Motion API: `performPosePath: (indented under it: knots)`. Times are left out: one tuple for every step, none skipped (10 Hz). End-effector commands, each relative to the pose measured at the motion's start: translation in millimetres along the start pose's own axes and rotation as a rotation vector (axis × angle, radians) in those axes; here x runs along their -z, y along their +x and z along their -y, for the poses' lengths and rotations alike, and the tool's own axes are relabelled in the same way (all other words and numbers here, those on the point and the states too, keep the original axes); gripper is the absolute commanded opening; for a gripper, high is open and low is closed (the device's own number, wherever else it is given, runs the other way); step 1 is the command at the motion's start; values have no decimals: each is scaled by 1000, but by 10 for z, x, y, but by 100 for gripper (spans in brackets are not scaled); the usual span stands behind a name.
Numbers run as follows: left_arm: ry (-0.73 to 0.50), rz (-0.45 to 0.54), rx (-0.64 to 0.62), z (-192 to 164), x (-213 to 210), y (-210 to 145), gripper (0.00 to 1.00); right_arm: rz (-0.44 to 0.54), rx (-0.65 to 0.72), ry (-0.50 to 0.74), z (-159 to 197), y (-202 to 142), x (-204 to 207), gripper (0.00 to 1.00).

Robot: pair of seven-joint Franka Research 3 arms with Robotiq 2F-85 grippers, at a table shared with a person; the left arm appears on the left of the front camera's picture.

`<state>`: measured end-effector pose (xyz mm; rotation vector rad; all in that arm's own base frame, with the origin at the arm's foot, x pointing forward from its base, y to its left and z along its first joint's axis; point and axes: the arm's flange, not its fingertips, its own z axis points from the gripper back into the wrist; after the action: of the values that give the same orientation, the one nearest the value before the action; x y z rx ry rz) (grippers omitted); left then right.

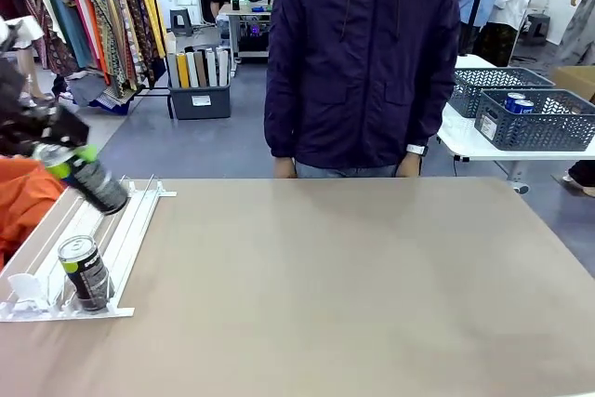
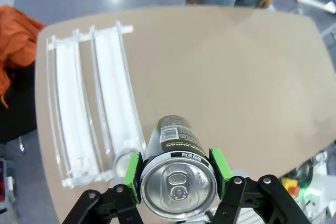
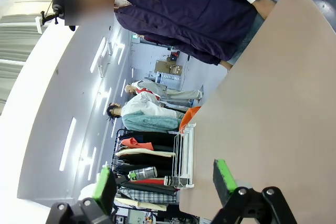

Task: Retrieve and store the cans from the dispenser.
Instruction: Pick up one can from the Automatic Can Dispenser and place it in the middle of the table.

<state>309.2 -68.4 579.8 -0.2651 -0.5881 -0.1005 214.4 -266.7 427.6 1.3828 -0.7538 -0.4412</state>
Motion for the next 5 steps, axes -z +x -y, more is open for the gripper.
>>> performPosePath:
  knots:
    - [-11,100,15,656,408,370,0,6,6,8,-43,11,10,100]
    - [-91,83,93,1120,653,573,0,6,6,8,-43,11,10,100]
    - [-129,17,158,1570,962,708,0,6,6,8,-43,11,10,100]
    - [-130,-68,224,2017,1304,767,0,6,6,8,-43,11,10,100]
    - [-140,-138,254,2467,1675,778,0,6,6,8,-43,11,10,100]
